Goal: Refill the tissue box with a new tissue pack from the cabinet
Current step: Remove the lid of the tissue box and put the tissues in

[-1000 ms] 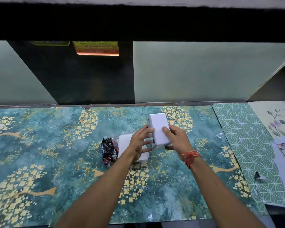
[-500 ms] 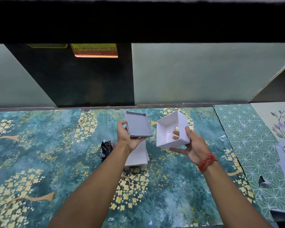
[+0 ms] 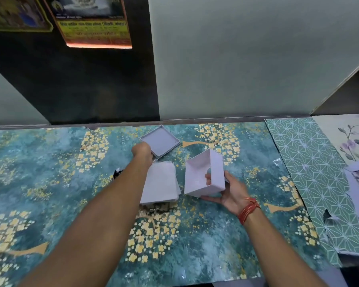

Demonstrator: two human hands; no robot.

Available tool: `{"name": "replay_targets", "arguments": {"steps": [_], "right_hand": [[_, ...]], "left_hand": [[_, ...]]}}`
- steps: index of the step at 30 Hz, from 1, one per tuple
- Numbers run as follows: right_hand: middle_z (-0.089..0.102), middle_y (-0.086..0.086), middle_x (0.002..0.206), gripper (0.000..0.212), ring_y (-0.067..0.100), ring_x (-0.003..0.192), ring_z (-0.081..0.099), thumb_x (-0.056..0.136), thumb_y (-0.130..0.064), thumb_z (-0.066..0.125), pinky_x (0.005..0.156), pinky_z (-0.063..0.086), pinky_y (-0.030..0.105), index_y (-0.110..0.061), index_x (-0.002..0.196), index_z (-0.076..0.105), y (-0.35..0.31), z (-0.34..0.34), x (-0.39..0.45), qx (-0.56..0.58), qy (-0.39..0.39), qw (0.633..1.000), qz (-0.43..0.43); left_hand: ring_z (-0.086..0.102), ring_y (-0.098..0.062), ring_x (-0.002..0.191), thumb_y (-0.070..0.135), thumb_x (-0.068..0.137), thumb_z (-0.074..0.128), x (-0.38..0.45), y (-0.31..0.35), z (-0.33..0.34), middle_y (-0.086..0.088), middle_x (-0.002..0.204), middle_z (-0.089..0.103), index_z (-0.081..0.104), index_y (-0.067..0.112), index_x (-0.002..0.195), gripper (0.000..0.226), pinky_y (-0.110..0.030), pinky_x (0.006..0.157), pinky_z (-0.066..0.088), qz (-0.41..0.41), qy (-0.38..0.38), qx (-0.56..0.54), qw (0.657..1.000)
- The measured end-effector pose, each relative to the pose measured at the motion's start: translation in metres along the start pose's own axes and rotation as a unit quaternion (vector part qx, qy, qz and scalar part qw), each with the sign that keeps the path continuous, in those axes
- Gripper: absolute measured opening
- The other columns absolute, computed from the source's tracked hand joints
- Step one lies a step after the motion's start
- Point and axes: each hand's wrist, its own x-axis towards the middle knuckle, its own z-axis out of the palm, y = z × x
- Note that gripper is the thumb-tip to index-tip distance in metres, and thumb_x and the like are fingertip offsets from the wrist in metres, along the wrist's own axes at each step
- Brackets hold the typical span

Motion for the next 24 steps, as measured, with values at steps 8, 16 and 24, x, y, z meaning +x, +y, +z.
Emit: {"name": "replay_targets", "arguments": {"steps": [8, 16, 24], "right_hand": [[0.066, 0.011, 0.101, 0.059, 0.029, 0.084, 0.065, 0.086, -0.070, 0.039, 0.085, 0.048, 0.069, -0.020, 0.107, 0.061, -0.002, 0.004, 0.003, 0.001, 0.017, 0.999, 0.049], [0.072, 0.010, 0.097, 0.055, 0.035, 0.092, 0.069, 0.072, -0.068, 0.064, 0.075, 0.053, 0.068, -0.025, 0.107, 0.070, -0.007, 0.005, 0.003, -0.087, 0.036, 0.995, 0.018], [0.073, 0.013, 0.102, 0.053, 0.036, 0.089, 0.070, 0.074, -0.057, 0.071, 0.068, 0.056, 0.064, -0.022, 0.112, 0.067, -0.006, 0.007, 0.003, -0.094, 0.064, 0.993, -0.013]], "left_hand": [[0.050, -0.034, 0.124, 0.027, 0.093, 0.057, -0.097, -0.026, -0.044, -0.013, 0.140, 0.049, 0.053, 0.010, 0.133, 0.043, -0.041, 0.095, 0.044, 0.184, 0.150, 0.301, 0.923], [0.057, -0.035, 0.119, 0.046, 0.070, 0.078, -0.081, -0.046, -0.064, -0.016, 0.136, 0.054, 0.046, 0.002, 0.136, 0.086, -0.042, 0.089, 0.055, 0.009, 0.070, 0.460, 0.885], [0.066, -0.039, 0.098, 0.021, 0.030, 0.092, -0.048, -0.049, -0.068, -0.019, 0.118, 0.064, 0.049, -0.005, 0.121, 0.104, -0.055, 0.077, 0.059, -0.047, -0.011, 0.300, 0.953]]}}
